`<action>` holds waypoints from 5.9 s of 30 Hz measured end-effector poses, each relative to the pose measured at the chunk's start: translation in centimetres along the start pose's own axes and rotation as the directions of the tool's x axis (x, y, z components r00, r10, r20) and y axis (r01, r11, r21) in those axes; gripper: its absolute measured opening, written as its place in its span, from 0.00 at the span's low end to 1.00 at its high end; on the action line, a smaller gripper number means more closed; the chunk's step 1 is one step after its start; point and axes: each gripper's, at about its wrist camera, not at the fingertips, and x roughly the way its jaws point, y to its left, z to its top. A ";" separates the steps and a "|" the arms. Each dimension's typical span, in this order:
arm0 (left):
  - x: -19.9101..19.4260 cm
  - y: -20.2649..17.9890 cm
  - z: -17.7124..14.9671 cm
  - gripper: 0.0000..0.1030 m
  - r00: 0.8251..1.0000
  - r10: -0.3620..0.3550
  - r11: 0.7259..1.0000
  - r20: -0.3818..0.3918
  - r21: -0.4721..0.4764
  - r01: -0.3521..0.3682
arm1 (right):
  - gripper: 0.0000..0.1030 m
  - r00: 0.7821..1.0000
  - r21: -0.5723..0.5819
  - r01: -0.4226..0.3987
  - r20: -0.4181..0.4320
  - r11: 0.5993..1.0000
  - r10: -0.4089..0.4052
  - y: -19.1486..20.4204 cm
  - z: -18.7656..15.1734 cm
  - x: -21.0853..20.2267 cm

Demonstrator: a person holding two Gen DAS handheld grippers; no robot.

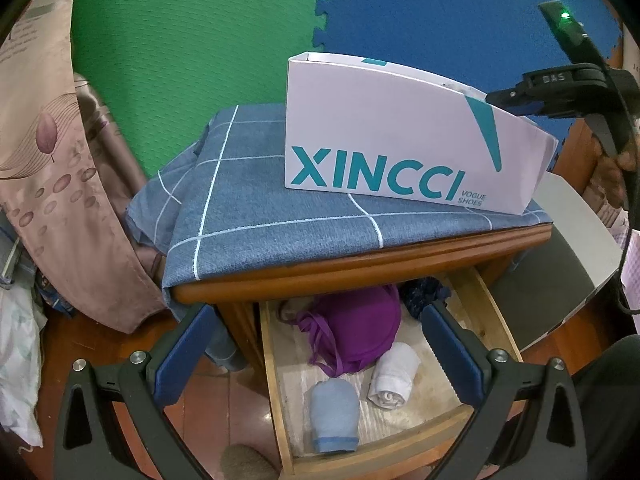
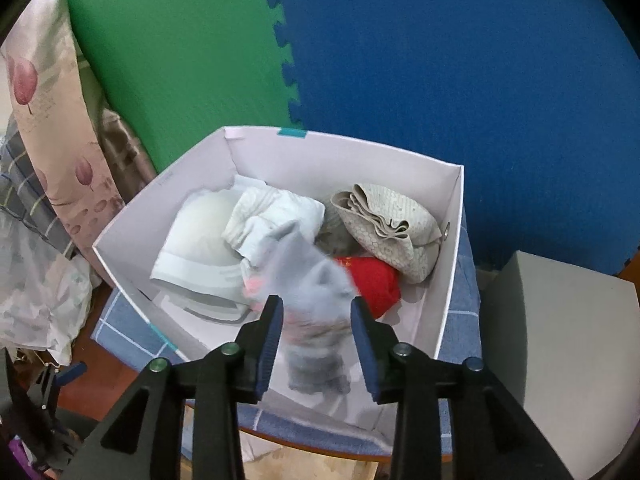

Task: Take underwear out of drawer
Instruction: 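Carry the lace panties up and release them into the shoe box, then reach into the drawer and grasp the white rolled sock with the left tool, then lift the white sock and release it into the shoe box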

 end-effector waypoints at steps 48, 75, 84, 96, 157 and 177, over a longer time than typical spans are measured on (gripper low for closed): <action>14.0 -11.9 -5.9 0.93 0.826 -0.035 0.957 -0.563 0.220 0.190 | 0.39 0.897 0.503 -0.436 0.314 0.746 0.312 -12.7 -21.8 -8.1; 24.9 -12.2 -8.7 0.79 0.564 0.011 0.989 -0.825 0.094 0.117 | 0.39 0.861 0.531 -0.508 0.333 0.678 0.384 -14.1 -22.6 -8.0; 25.1 -13.1 -8.5 0.33 0.598 0.028 0.978 -0.801 0.147 0.151 | 0.39 0.864 0.551 -0.504 0.328 0.665 0.383 -14.2 -22.7 -7.9; 16.4 -14.2 -6.7 0.33 0.735 -0.111 0.972 -0.669 0.081 0.220 | 0.44 0.862 0.620 -0.507 0.352 0.599 0.364 -15.8 -23.6 -7.5; 12.2 -8.7 27.5 0.35 0.955 0.032 0.995 -0.294 0.101 -0.002 | 0.50 0.872 0.597 -0.489 0.325 0.636 0.365 -14.9 -23.2 -7.1; 17.2 -8.4 28.2 0.68 0.941 0.161 0.985 -0.297 0.101 -0.137 | 0.50 0.873 0.596 -0.486 0.302 0.640 0.382 -14.8 -22.9 -6.5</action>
